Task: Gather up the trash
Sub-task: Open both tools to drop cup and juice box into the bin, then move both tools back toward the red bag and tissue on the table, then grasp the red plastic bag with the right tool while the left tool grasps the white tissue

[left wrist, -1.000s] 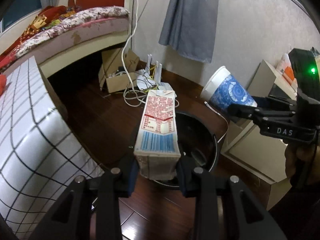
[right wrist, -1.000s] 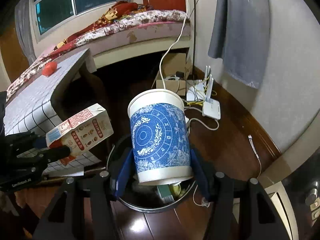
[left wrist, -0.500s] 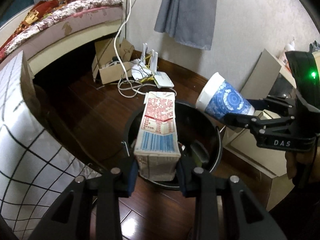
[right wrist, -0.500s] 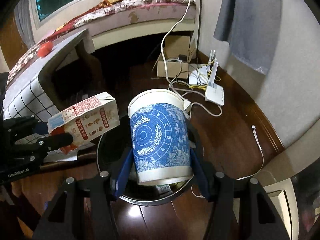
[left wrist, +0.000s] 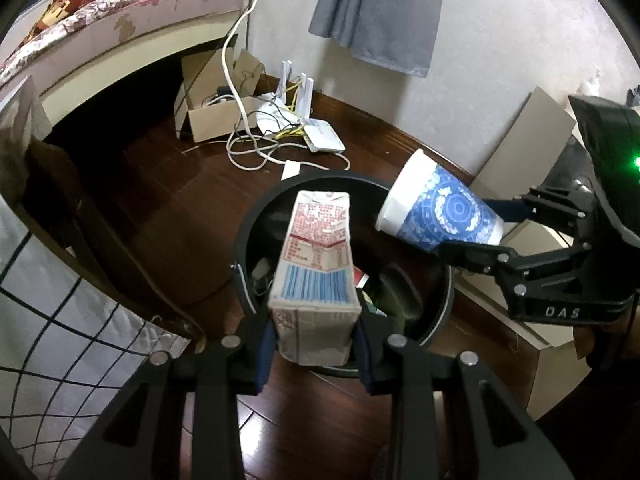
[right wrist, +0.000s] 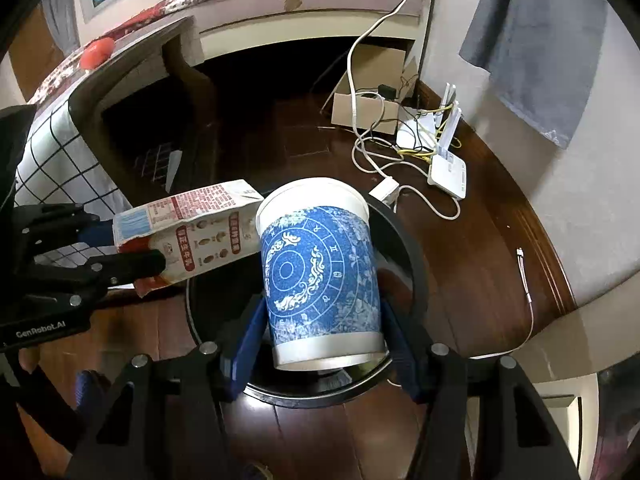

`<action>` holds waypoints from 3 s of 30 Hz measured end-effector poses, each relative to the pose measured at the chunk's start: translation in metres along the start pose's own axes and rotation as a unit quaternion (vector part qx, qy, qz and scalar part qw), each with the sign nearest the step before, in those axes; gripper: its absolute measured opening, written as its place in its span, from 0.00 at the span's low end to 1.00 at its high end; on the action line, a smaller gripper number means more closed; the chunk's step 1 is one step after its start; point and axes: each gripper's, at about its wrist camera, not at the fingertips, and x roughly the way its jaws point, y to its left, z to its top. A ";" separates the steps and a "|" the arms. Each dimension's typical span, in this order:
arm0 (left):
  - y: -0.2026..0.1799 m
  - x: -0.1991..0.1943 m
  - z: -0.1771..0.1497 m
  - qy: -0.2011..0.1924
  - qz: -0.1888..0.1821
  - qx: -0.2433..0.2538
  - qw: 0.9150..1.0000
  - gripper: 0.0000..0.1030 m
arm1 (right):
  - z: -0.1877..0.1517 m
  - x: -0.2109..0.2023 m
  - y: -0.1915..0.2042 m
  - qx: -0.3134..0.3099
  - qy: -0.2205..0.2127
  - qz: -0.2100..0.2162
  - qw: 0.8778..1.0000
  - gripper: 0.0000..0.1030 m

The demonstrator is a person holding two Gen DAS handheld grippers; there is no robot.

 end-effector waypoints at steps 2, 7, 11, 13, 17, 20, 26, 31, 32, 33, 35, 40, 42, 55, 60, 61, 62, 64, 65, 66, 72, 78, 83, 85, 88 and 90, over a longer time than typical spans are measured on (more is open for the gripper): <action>-0.001 0.002 -0.001 0.002 -0.002 0.001 1.000 0.34 | 0.000 0.002 0.001 -0.001 0.002 0.004 1.000 0.59; 0.002 0.010 -0.003 0.007 0.019 -0.004 1.000 0.88 | -0.002 0.015 -0.007 0.008 0.017 -0.038 0.999 0.99; 0.014 0.007 -0.011 0.000 0.051 -0.031 0.998 0.92 | -0.006 0.015 -0.032 0.052 0.033 -0.057 0.996 0.99; 0.018 0.007 -0.015 -0.001 0.064 -0.037 0.997 0.93 | -0.007 0.014 -0.037 0.067 0.035 -0.063 0.995 0.99; 0.021 0.004 -0.018 -0.006 0.075 -0.042 0.996 0.95 | -0.009 0.013 -0.034 0.066 0.036 -0.069 0.995 0.99; 0.018 0.000 -0.015 -0.012 0.084 -0.037 0.996 0.95 | -0.008 0.013 -0.027 0.057 0.033 -0.066 0.996 0.99; 0.017 -0.015 -0.016 -0.025 0.090 -0.037 0.995 0.95 | -0.003 0.006 -0.013 0.038 0.021 -0.061 0.997 0.99; 0.019 -0.036 -0.021 -0.047 0.102 -0.048 0.992 0.95 | 0.001 0.001 -0.003 0.031 0.012 -0.058 0.998 0.99; 0.020 -0.040 -0.021 -0.049 0.105 -0.049 0.992 0.95 | 0.002 -0.002 0.000 0.028 0.008 -0.058 0.998 0.99; 0.021 -0.044 -0.022 -0.052 0.107 -0.050 0.992 0.95 | 0.003 -0.004 0.001 0.025 0.006 -0.057 0.998 0.99; 0.023 -0.052 -0.022 -0.059 0.113 -0.054 0.990 0.95 | 0.006 -0.009 0.007 0.021 -0.003 -0.055 0.998 0.99; 0.032 -0.081 -0.021 -0.090 0.127 -0.071 0.985 0.95 | 0.015 -0.027 0.020 0.011 -0.033 -0.052 0.998 0.99; 0.034 -0.092 -0.019 -0.101 0.131 -0.075 0.983 0.95 | 0.019 -0.035 0.026 0.008 -0.044 -0.051 0.998 0.99; 0.069 -0.156 -0.022 -0.166 0.169 -0.106 0.966 0.95 | 0.052 -0.066 0.081 -0.031 -0.109 -0.025 0.993 0.99; 0.097 -0.178 -0.031 -0.183 0.194 -0.132 0.955 0.95 | 0.072 -0.074 0.114 -0.054 -0.143 0.000 0.988 0.99; 0.105 -0.183 -0.034 -0.187 0.200 -0.138 0.952 0.95 | 0.075 -0.075 0.121 -0.058 -0.148 0.005 0.987 0.99; 0.113 -0.188 -0.036 -0.189 0.206 -0.146 0.949 0.95 | 0.079 -0.076 0.132 -0.064 -0.154 0.013 0.986 0.99; 0.127 -0.197 -0.043 -0.194 0.218 -0.159 0.943 0.95 | 0.085 -0.077 0.146 -0.072 -0.160 0.021 0.984 0.99; 0.137 -0.203 -0.046 -0.196 0.224 -0.166 0.940 0.95 | 0.090 -0.077 0.157 -0.076 -0.162 0.029 0.983 0.99; 0.144 -0.207 -0.049 -0.196 0.230 -0.171 0.938 0.95 | 0.093 -0.079 0.164 -0.079 -0.166 0.032 0.982 0.99; 0.204 -0.238 -0.057 -0.194 0.272 -0.206 0.920 0.95 | 0.142 -0.081 0.224 -0.114 -0.169 0.082 0.976 0.99; 0.283 -0.255 -0.046 -0.179 0.309 -0.237 0.903 0.95 | 0.226 -0.053 0.291 -0.148 -0.156 0.110 0.970 0.99; 0.354 -0.250 -0.032 -0.167 0.315 -0.261 0.897 0.95 | 0.289 -0.007 0.344 -0.185 -0.138 0.120 0.966 0.93; 0.375 -0.245 -0.026 -0.162 0.315 -0.265 0.897 0.95 | 0.305 0.011 0.359 -0.197 -0.127 0.122 0.964 0.85; 0.395 -0.239 -0.021 -0.158 0.306 -0.270 0.899 0.95 | 0.329 0.044 0.379 -0.213 -0.106 0.126 0.963 0.80; 0.406 -0.232 -0.015 -0.154 0.304 -0.266 0.902 0.95 | 0.343 0.064 0.393 -0.224 -0.097 0.127 0.961 0.80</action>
